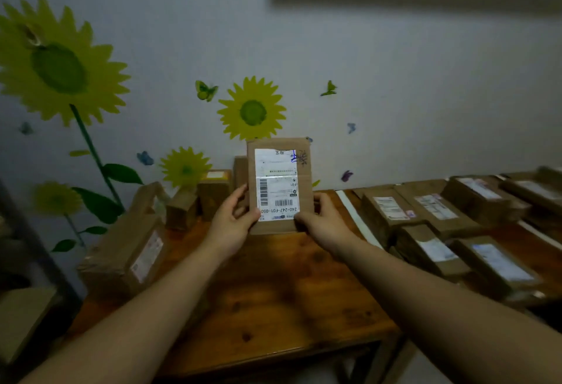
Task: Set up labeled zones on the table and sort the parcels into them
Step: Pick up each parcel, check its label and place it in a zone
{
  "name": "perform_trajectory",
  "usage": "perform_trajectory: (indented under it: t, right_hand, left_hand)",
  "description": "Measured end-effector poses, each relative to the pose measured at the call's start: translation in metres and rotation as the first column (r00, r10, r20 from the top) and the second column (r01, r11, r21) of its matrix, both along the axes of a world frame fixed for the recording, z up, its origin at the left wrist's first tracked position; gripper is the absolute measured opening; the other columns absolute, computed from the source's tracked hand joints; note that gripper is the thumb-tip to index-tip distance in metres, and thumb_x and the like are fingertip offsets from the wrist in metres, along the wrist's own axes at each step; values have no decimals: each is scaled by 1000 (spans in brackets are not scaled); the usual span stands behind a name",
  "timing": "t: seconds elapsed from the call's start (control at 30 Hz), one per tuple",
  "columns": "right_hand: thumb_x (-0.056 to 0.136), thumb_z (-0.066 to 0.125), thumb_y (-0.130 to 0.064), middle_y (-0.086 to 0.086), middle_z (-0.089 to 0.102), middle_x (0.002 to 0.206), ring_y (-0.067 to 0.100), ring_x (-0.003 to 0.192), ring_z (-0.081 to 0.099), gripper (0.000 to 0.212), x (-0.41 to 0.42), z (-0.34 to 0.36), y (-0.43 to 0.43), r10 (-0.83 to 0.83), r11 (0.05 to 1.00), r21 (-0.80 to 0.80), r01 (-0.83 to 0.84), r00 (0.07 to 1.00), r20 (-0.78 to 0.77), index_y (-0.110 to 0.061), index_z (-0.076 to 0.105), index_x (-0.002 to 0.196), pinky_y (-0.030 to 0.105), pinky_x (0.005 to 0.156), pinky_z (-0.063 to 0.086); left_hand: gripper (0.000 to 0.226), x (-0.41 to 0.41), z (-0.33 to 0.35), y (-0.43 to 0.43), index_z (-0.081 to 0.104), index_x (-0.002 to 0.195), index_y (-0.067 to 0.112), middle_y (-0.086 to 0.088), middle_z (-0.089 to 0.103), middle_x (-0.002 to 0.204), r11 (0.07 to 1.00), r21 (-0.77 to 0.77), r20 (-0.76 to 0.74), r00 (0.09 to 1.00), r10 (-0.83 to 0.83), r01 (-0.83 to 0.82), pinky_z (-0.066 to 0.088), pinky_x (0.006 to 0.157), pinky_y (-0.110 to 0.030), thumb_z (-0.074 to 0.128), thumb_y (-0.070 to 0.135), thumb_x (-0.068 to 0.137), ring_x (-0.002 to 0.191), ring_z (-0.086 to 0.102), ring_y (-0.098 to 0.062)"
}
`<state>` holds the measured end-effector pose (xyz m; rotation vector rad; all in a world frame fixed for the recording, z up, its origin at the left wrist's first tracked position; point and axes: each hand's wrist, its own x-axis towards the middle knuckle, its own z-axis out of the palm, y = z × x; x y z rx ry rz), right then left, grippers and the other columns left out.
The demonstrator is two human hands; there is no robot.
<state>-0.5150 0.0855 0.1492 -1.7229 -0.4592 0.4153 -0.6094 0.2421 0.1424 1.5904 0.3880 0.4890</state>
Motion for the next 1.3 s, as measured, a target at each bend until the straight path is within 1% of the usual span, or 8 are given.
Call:
perform_trajectory:
  t: [0.1,0.17,0.3,0.4,0.6,0.8,1.1,1.3]
  right_hand:
    - [96,54,-20,4,60,113,22,101,62,21,15,4,-64,-90,996,-18,89,996,-14,-22,46,115,39,85,55]
    - [98,49,-20,5,59,113,22,99,62,19,25,2,-110,-120,991,-56,119,993,-17,-22,44,116,39,82,55]
    - [98,48,-19,6,60,116,18,93,62,19,49,-2,-210,-238,970,-44,237,971,-15,-22,45,116,34,72,55]
    - [98,55,-28,-12,50,122,7,103,57,46,60,-1,-286,-238,971,-30,239,971,25,-28,32,138,17,71,49]
    - [87,69,-21,-9,37,149,9,136,35,93,84,-15,-421,-340,906,-159,392,899,277,-34,4,153,32,110,34]
    - [96,58,-24,0,23,154,18,139,32,66,114,-34,-513,-344,738,-422,526,832,436,-35,24,151,27,111,28]
    - [98,52,-32,0,22,155,19,139,30,62,230,-62,-575,-280,676,-551,490,862,423,-37,21,152,33,112,29]
    - [98,53,-32,1,27,152,18,137,32,62,333,-73,-601,-203,648,-655,389,917,343,-35,24,152,32,113,28]
  left_hand:
    - [67,32,0,-55,29,146,29,-2,53,133,992,14,-64,991,-121,122,46,96,-34,62,13,90,116,54,-19]
    - [65,53,1,-98,28,144,39,4,54,128,972,-52,-89,968,-234,230,47,88,-33,58,15,92,110,55,-18]
    - [66,99,2,-184,34,142,39,1,59,124,937,-103,-121,931,-344,333,47,98,-45,60,11,89,108,59,-21]
    - [58,135,5,-260,39,140,34,0,59,121,925,-146,-107,924,-367,350,52,75,-35,58,12,90,97,60,-17]
    - [58,196,-9,-407,31,142,38,1,59,121,849,-222,-181,836,-518,479,54,71,-37,56,25,92,98,61,-21]
    - [47,238,-18,-506,29,140,41,0,60,117,752,-170,-344,676,-651,637,51,66,-34,47,36,96,98,62,-22]
    - [86,370,-47,-551,12,150,31,-2,30,149,556,362,-373,663,-649,748,42,104,-38,67,35,84,132,38,-21]
    - [91,461,-64,-558,11,151,28,-3,28,144,313,479,-568,562,-602,820,33,103,-27,69,37,82,128,37,-19]
